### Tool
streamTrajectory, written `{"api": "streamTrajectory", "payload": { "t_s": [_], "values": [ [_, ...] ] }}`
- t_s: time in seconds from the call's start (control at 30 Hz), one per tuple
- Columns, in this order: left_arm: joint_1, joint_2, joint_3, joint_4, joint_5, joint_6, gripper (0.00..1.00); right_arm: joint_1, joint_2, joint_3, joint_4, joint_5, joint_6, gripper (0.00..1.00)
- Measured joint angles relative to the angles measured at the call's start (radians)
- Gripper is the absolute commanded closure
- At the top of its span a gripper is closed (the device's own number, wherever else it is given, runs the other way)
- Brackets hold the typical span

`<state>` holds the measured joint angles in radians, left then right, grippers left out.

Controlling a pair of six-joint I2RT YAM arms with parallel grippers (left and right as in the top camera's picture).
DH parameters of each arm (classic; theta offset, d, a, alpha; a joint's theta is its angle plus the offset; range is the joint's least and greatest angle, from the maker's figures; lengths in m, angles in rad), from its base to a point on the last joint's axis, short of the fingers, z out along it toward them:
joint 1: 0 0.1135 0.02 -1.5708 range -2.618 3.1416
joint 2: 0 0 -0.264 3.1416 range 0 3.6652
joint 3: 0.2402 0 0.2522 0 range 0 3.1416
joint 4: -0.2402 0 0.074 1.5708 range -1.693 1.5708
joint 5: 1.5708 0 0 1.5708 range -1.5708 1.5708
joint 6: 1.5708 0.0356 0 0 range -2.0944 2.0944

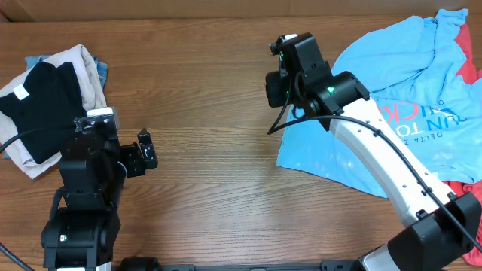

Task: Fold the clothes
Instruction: 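Drag the blue T-shirt with the right gripper to the table center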

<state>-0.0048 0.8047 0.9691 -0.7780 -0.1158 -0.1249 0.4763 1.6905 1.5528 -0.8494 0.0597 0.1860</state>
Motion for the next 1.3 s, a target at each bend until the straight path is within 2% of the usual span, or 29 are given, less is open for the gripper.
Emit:
{"api": "streamTrajectory", "payload": {
  "t_s": [0.13, 0.27, 0.33, 0.47, 0.53, 0.57, 0.83, 1.03, 1.1, 1.13, 1.17, 1.2, 1.3],
  "values": [
    [0.0, 0.0, 0.0, 0.001, 0.0, 0.0, 0.0, -0.014, 0.001, 0.001, -0.15, 0.041, 0.006, 0.58],
    [0.0, 0.001, 0.0, 0.001, 0.0, 0.0, 0.0, -0.028, 0.022, 0.001, -0.28, 0.064, 0.016, 0.52],
    [0.0, 0.001, 0.0, 0.001, 0.0, 0.0, 0.0, -0.029, 0.045, -0.008, -0.291, 0.069, 0.023, 0.48],
    [0.0, 0.001, 0.0, 0.0, 0.0, 0.0, 0.0, -0.031, 0.101, -0.075, -0.272, 0.083, 0.051, 0.38],
    [0.0, 0.001, 0.0, 0.0, 0.0, 0.0, 0.0, -0.036, 0.118, -0.125, -0.242, 0.087, 0.066, 0.25],
    [0.0, 0.001, 0.0, 0.0, 0.0, 0.0, 0.0, -0.04, 0.122, -0.16, -0.219, 0.089, 0.079, 0.23],
    [0.0, 0.001, 0.0, 0.0, 0.0, 0.0, 0.0, -0.102, 0.125, -0.325, -0.114, 0.09, 0.101, 0.1],
    [0.0, 0.001, 0.0, 0.0, 0.0, 0.0, 0.0, -0.162, 0.125, -0.457, -0.014, 0.09, 0.102, 0.09],
    [0.0, 0.001, 0.0, 0.0, 0.0, 0.0, 0.0, -0.177, 0.124, -0.487, 0.012, 0.081, 0.103, 0.11],
    [0.0, 0.001, 0.0, 0.0, 0.0, 0.0, 0.0, -0.182, 0.121, -0.492, 0.021, 0.074, 0.102, 0.15],
    [0.0, 0.001, 0.0, 0.0, 0.0, 0.0, 0.0, -0.187, 0.119, -0.498, 0.027, 0.066, 0.102, 0.25],
    [0.0, 0.001, 0.0, 0.0, 0.001, 0.0, 0.0, -0.188, 0.116, -0.504, 0.035, 0.058, 0.104, 0.39],
    [0.0, 0.001, 0.0, 0.0, 0.001, 0.0, 0.0, -0.188, 0.113, -0.513, 0.052, 0.036, 0.105, 0.71]
  ]
}}
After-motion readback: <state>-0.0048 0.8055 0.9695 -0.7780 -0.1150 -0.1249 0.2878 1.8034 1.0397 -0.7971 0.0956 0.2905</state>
